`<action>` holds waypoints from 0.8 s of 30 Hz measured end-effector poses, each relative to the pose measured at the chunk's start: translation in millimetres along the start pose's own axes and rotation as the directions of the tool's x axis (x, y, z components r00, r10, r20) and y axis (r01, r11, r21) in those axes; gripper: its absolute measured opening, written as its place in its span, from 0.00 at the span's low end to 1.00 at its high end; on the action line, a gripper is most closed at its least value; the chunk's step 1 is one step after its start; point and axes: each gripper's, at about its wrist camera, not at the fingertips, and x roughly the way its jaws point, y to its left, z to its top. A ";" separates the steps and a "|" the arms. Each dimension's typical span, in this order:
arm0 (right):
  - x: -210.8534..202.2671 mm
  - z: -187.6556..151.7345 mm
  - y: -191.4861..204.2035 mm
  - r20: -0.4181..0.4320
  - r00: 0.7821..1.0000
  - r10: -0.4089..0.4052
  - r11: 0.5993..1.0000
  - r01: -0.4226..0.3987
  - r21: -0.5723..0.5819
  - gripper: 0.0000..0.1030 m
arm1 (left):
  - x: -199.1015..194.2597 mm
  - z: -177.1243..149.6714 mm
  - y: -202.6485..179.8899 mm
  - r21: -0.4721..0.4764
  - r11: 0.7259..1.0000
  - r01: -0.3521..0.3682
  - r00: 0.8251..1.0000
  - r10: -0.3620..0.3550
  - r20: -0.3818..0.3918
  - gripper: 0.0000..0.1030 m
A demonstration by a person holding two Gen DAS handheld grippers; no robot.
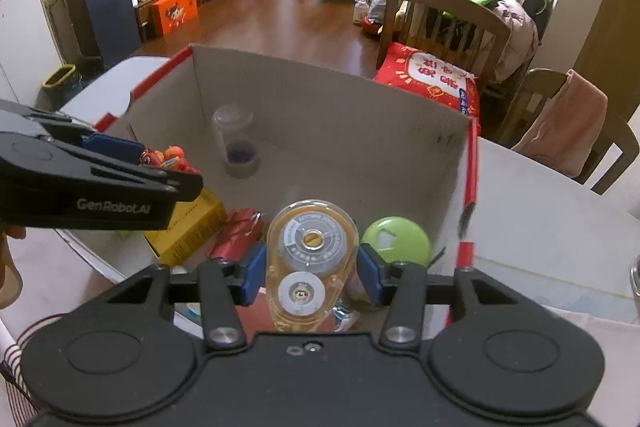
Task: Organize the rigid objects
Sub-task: 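Carry the dragon keychain and correction tape into the red box with both tools, then open both tools to release the keychain and correction tape in the box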
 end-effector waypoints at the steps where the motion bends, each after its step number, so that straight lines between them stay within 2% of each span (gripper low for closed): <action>1: 1.9 0.2 1.3 -0.004 1.000 -0.002 1.000 0.002 -0.003 0.46 | 3.8 0.3 0.8 -0.003 1.000 -0.001 1.000 0.001 -0.009 0.55; 6: 12.1 1.3 0.5 -0.040 0.999 0.004 1.000 -0.004 0.006 0.46 | 11.4 1.8 -3.0 0.031 0.999 -0.032 0.999 0.033 -0.018 0.55; 16: 13.7 -4.1 -4.0 -0.053 0.998 0.013 0.998 -0.010 0.056 0.48 | 15.2 0.3 -12.4 0.085 0.993 -0.076 0.997 0.078 -0.021 0.55; 18: 11.6 -4.3 -5.3 -0.051 0.999 0.020 0.998 -0.017 0.067 0.50 | 15.2 -0.5 -14.9 0.094 0.992 -0.082 0.996 0.085 -0.023 0.55; 21: 6.5 -5.2 -6.8 -0.041 0.999 0.032 0.996 -0.028 0.084 0.54 | 13.8 -2.2 -15.6 0.088 0.994 -0.068 0.997 0.071 -0.032 0.62; 24: -0.1 -6.5 -6.3 -0.030 0.999 0.045 0.995 -0.042 0.091 0.58 | 9.4 -4.6 -15.3 0.073 0.996 -0.054 0.998 0.056 -0.033 0.62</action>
